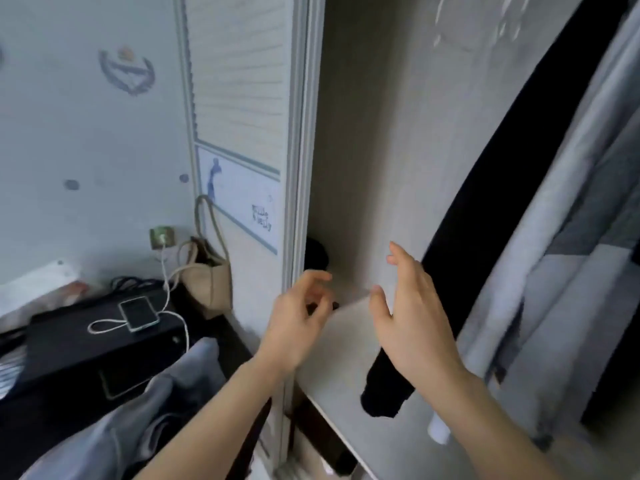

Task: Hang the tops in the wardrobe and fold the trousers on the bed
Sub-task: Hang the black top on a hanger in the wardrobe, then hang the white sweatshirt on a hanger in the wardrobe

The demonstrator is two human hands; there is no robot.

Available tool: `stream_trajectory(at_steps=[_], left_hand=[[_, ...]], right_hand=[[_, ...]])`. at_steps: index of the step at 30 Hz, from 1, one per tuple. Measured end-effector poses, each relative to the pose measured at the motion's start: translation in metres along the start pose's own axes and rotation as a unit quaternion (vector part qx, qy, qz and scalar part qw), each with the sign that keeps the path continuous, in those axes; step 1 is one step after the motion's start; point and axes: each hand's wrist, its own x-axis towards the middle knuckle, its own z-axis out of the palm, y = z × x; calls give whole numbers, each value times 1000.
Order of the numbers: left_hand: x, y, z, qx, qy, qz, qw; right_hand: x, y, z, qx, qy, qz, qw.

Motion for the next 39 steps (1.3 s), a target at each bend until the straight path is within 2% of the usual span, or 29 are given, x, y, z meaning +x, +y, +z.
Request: stream_trajectory(at_steps=[5, 10, 15, 18, 25, 33, 39], left_hand=[[-102, 0, -72, 74, 102, -91, 988], [-238, -2, -134, 156, 233, -210, 937], [-378, 15, -170, 196, 360, -327, 852], [-466, 39, -182, 197, 446, -381, 786], [-663, 110, -172, 197, 591, -436, 649], [-862, 183, -134, 158, 667, -508, 521], [-958, 206, -136, 118, 698, -553, 439]], right_hand=[[-59, -51, 42, 120, -100, -51, 986], [-130, -131, 88, 224, -227, -115, 941], [-214, -205, 109, 294, -359, -173, 869], [-276, -251, 105, 326, -425, -218, 816], [-439, -337, 52, 344, -516, -332, 711], [-619, -392, -16, 311, -612, -400, 608], [-711, -426, -27, 262, -668, -466, 518]])
